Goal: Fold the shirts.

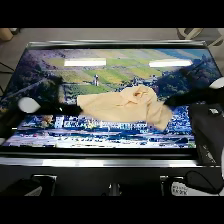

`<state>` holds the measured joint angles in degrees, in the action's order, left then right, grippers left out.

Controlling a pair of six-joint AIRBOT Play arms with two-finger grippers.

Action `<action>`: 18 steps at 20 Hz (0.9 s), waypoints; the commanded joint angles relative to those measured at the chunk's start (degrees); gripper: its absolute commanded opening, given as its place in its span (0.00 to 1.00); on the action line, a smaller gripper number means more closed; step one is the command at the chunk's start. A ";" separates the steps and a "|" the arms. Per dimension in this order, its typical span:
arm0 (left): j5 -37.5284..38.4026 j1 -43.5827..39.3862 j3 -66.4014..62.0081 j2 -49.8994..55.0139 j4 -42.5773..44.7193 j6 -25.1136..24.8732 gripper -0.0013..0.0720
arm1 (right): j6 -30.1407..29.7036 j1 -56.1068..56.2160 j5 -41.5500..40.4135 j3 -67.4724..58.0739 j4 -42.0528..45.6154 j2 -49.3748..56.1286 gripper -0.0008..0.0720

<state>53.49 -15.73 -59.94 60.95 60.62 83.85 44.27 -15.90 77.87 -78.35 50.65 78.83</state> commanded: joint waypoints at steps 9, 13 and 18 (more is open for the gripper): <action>-8.09 -0.07 -42.64 -19.43 15.69 6.80 0.05 | 3.10 0.00 -25.11 -27.41 9.64 -39.08 0.04; -1.77 -0.07 -42.51 -16.83 19.56 6.75 0.05 | 3.13 0.00 -18.71 -27.41 10.32 -36.89 0.04; 12.98 0.00 -39.36 -11.28 32.65 9.49 0.05 | 4.79 0.00 -0.72 -27.39 11.10 -27.08 0.04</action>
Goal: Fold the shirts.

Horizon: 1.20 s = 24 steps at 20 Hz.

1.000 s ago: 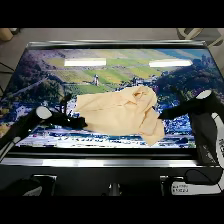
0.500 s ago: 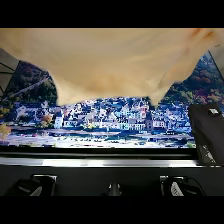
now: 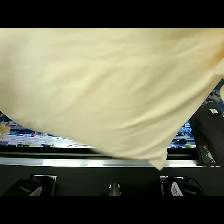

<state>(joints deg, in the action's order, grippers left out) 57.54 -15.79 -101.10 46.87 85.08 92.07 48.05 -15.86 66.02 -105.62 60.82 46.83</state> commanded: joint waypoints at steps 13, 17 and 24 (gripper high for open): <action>3.08 4.09 25.00 35.08 3.21 10.43 0.05 | 11.58 21.84 3.02 1.22 12.79 53.86 0.07; 6.91 8.22 25.00 39.67 -10.23 7.23 0.82 | 8.59 21.49 11.76 1.22 13.57 56.24 0.71; 21.35 14.67 40.44 30.34 -16.55 -5.60 0.93 | 5.84 12.15 28.81 14.03 14.10 49.20 0.69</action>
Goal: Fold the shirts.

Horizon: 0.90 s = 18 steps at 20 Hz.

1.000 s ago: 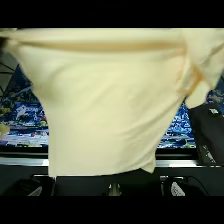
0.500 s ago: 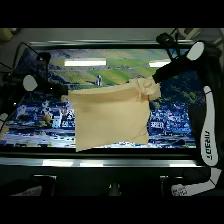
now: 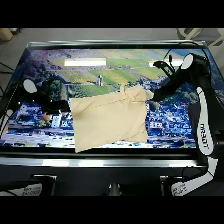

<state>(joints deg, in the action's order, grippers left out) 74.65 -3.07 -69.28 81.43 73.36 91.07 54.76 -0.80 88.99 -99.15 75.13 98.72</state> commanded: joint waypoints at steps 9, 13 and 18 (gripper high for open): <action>-11.19 -0.55 39.87 -13.00 -24.81 -11.78 0.92 | -4.50 -2.97 -9.29 47.89 -8.61 -17.53 0.93; -16.46 -5.20 39.82 -12.35 -24.98 -10.71 0.85 | -4.85 -2.97 -18.53 53.27 -17.22 -17.51 0.92; -17.68 -6.19 39.58 -11.96 -25.22 -10.78 0.08 | -4.52 -0.85 -23.43 54.86 -21.14 -17.09 0.86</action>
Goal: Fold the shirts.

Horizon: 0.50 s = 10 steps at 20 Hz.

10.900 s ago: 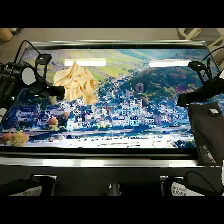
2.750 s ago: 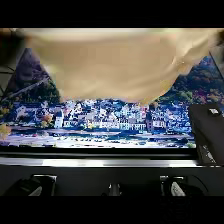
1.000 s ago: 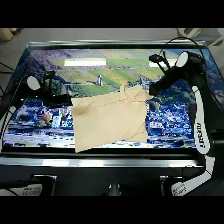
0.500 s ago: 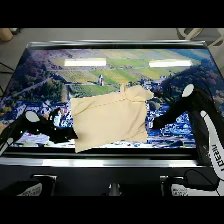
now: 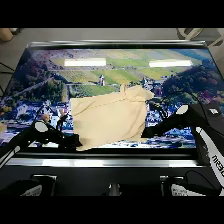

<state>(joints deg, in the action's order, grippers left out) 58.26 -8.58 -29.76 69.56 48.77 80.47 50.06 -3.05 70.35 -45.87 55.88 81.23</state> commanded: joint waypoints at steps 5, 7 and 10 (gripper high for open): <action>-1.31 -0.63 -4.94 -5.22 -0.50 -0.63 0.05 | 1.36 6.27 -4.50 0.83 -0.52 0.52 0.04; -1.38 -0.42 -11.61 -10.34 -0.11 -1.53 0.05 | 0.92 6.23 -2.95 -3.67 7.50 -4.07 0.04; -1.42 -0.44 -28.46 -18.86 -0.11 -8.35 0.05 | 1.88 6.25 -5.92 -19.47 23.39 -16.61 0.04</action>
<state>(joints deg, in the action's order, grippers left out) 57.25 -9.08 -45.76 57.52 48.84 77.25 51.40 2.94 66.89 -54.63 66.11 73.19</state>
